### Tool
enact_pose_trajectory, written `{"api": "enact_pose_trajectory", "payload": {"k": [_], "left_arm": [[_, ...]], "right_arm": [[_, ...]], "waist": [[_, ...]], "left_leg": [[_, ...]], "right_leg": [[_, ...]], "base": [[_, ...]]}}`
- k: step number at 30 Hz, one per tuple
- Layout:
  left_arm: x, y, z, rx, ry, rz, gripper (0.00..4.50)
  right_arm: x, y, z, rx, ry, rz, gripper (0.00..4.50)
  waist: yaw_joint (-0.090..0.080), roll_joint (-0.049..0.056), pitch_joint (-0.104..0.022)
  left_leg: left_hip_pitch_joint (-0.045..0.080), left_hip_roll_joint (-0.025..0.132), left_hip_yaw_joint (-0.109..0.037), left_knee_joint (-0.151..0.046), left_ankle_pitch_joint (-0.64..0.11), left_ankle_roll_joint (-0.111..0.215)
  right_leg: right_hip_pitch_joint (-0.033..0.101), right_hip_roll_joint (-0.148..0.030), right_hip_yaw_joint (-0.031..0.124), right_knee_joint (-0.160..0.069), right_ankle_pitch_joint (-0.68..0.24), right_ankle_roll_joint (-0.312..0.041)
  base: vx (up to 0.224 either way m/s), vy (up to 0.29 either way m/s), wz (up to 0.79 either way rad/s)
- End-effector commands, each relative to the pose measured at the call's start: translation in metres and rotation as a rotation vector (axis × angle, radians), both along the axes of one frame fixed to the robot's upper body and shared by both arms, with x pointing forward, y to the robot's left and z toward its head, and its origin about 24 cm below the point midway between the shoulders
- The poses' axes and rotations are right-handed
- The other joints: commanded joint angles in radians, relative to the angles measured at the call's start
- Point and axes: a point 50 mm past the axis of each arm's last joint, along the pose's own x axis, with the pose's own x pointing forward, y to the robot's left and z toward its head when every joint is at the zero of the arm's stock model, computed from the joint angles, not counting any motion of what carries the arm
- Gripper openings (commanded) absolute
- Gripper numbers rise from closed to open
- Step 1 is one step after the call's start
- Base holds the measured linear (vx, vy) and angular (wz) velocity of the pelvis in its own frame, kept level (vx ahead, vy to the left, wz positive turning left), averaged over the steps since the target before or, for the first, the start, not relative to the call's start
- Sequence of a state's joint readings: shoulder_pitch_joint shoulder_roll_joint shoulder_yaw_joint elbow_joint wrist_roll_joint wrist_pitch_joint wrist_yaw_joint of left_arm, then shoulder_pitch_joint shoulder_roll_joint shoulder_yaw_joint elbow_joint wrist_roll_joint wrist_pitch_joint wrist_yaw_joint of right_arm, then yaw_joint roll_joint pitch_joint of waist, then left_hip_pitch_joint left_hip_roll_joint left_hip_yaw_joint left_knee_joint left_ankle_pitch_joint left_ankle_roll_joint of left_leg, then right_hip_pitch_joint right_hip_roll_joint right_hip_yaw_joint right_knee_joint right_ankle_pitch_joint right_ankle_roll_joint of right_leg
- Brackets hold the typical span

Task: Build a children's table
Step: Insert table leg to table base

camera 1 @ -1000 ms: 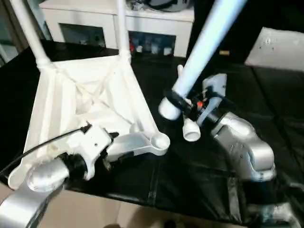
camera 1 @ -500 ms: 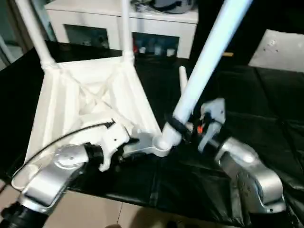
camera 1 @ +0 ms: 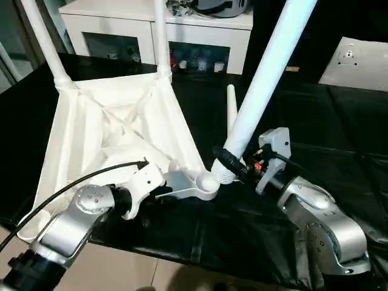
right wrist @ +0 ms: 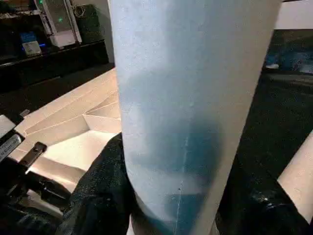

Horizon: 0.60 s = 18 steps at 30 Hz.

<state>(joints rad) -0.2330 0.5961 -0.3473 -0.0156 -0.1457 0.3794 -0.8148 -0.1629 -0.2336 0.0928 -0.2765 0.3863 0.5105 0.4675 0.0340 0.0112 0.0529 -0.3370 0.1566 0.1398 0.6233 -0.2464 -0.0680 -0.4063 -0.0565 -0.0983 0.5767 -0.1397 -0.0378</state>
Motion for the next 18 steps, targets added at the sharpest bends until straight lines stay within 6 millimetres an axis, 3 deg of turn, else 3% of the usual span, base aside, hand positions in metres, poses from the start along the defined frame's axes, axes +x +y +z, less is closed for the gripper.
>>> {"api": "enact_pose_trajectory", "payload": {"k": [1, 10, 18], "left_arm": [[0.002, -0.003, 0.0, -0.033, 0.017, -0.039, 0.69], [0.01, 0.0, -0.005, 0.049, 0.04, -0.105, 0.02], [0.01, 0.007, -0.005, 0.092, 0.04, -0.151, 0.0]], "right_arm": [[-0.002, 0.002, 0.007, -0.007, -0.03, 0.033, 1.87], [-0.004, 0.004, 0.006, -0.034, -0.028, 0.071, 1.87], [-0.002, 0.014, 0.007, -0.055, -0.033, 0.125, 1.87]], "waist": [[0.001, 0.01, -0.053], [0.0, 0.014, -0.056], [-0.003, 0.014, -0.055]], "left_leg": [[-0.009, 0.054, -0.017, -0.089, -0.165, 0.031], [-0.011, 0.059, -0.019, -0.091, -0.145, 0.029], [-0.008, 0.057, -0.019, -0.091, -0.175, 0.021]], "right_leg": [[0.055, -0.087, 0.057, -0.086, -0.497, -0.058], [0.061, -0.089, 0.061, -0.075, -0.419, -0.084], [0.059, -0.091, 0.057, -0.085, -0.498, -0.064]], "base": [[0.0, 0.0, 0.0], [0.0, 0.0, 0.0], [0.0, 0.0, 0.0]]}}
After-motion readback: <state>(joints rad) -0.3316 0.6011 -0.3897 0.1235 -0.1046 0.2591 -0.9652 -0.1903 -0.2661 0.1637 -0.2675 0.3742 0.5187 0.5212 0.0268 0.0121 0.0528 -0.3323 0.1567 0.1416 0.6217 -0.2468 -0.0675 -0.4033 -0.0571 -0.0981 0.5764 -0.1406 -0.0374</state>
